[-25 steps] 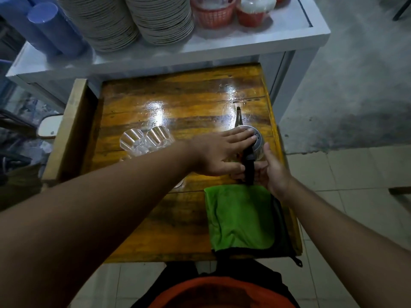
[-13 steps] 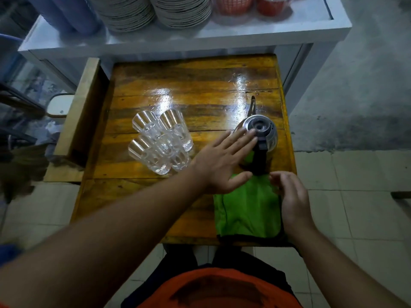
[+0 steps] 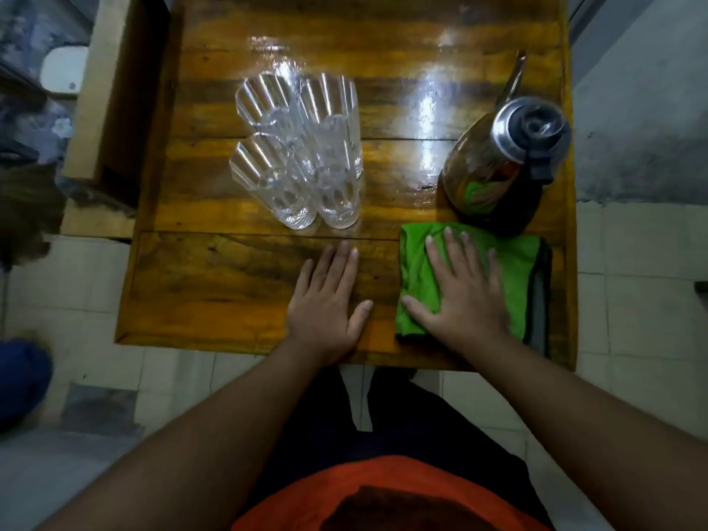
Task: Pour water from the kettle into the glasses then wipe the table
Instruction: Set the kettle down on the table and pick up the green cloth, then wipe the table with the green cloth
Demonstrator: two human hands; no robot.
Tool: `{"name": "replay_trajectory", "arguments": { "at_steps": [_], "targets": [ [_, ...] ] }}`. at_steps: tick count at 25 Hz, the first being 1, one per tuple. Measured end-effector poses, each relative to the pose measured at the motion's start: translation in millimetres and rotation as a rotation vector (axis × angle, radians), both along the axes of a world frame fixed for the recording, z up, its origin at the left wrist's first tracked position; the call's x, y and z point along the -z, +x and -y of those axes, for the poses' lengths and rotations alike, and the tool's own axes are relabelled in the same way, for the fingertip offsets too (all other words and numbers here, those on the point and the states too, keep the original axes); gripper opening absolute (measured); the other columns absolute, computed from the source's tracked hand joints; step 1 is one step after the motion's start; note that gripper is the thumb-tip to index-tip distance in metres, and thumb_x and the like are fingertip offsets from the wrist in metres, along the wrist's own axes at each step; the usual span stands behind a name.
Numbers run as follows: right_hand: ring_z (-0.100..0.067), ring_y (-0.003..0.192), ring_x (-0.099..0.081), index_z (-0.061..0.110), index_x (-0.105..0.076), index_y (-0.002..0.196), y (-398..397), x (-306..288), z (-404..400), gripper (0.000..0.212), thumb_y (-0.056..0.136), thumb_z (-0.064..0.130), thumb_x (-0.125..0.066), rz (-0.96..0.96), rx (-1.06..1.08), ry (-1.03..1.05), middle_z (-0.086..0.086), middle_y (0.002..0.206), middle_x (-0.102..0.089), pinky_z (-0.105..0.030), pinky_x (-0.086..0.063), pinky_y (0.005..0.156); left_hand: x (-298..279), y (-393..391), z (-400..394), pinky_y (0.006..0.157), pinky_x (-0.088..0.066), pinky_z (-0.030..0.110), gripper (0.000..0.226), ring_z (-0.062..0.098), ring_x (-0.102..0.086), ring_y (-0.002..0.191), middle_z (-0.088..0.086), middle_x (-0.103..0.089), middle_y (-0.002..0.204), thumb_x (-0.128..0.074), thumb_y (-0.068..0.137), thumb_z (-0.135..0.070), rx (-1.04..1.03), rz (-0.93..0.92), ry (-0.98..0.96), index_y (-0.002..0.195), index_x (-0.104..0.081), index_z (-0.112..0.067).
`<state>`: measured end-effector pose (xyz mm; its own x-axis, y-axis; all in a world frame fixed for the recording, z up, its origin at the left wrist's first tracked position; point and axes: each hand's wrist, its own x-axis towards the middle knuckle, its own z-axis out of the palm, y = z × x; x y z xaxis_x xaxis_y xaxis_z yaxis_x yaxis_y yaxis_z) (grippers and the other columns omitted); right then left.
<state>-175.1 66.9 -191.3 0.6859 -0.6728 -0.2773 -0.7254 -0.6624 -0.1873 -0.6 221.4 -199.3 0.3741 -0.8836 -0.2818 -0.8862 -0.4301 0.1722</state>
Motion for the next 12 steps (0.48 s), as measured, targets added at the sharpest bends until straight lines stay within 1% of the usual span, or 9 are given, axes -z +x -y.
{"name": "replay_trajectory", "arguments": {
  "at_steps": [2, 4, 7, 9, 12],
  "targets": [
    [-0.024, 0.157, -0.005, 0.029, -0.014, 0.159, 15.9, 2.8, -6.6, 0.092, 0.083, 0.074, -0.037, 0.017, 0.09, -0.036, -0.004, 0.171, -0.009, -0.056, -0.005, 0.123, 6.3, -1.4, 0.0, 0.124, -0.007, 0.048, 0.079, 0.022, -0.002, 0.155, 0.004, -0.004, 0.168, -0.034, 0.096, -0.056, -0.004, 0.008, -0.031, 0.159, -0.009, -0.016],
    [-0.024, 0.157, -0.007, 0.028, -0.016, 0.159, 19.1, 3.5, -17.1, 0.087, 0.086, 0.07, -0.04, 0.033, 0.105, -0.044, -0.004, 0.17, -0.011, -0.056, -0.005, 0.123, 7.5, -1.5, 0.8, 0.123, -0.006, 0.049, 0.079, 0.023, -0.005, 0.155, 0.004, -0.007, 0.168, -0.036, 0.096, -0.056, -0.007, 0.005, -0.062, 0.159, -0.011, -0.016],
    [-0.021, 0.157, -0.004, 0.032, -0.017, 0.159, -2.4, 4.1, -38.4, 0.081, 0.089, 0.06, -0.046, 0.048, -0.042, -0.003, 0.0, 0.17, -0.01, -0.054, -0.005, 0.124, 8.7, -0.5, -0.8, 0.123, -0.007, 0.049, 0.079, 0.023, -0.007, 0.155, 0.005, -0.01, 0.168, -0.04, 0.095, -0.055, -0.014, 0.0, -0.098, 0.159, -0.015, -0.015],
    [-0.018, 0.157, -0.002, 0.035, -0.018, 0.158, -17.9, 3.5, -47.1, 0.078, 0.09, 0.052, -0.05, 0.046, -0.079, 0.039, 0.003, 0.17, -0.009, -0.053, -0.004, 0.124, 9.4, 0.2, -2.8, 0.123, -0.007, 0.05, 0.079, 0.023, -0.007, 0.155, 0.005, -0.011, 0.168, -0.04, 0.095, -0.054, -0.013, -0.007, -0.108, 0.159, -0.016, -0.015],
    [-0.017, 0.157, -0.001, 0.035, -0.017, 0.158, 1.4, 4.0, -39.0, 0.076, 0.09, 0.048, -0.046, 0.039, 0.041, 0.056, 0.003, 0.17, -0.008, -0.053, -0.003, 0.124, 10.4, 1.8, -2.9, 0.123, -0.008, 0.05, 0.079, 0.023, -0.005, 0.155, 0.005, -0.009, 0.168, -0.039, 0.095, -0.054, -0.007, -0.008, -0.11, 0.159, -0.015, -0.015]
  ]
}}
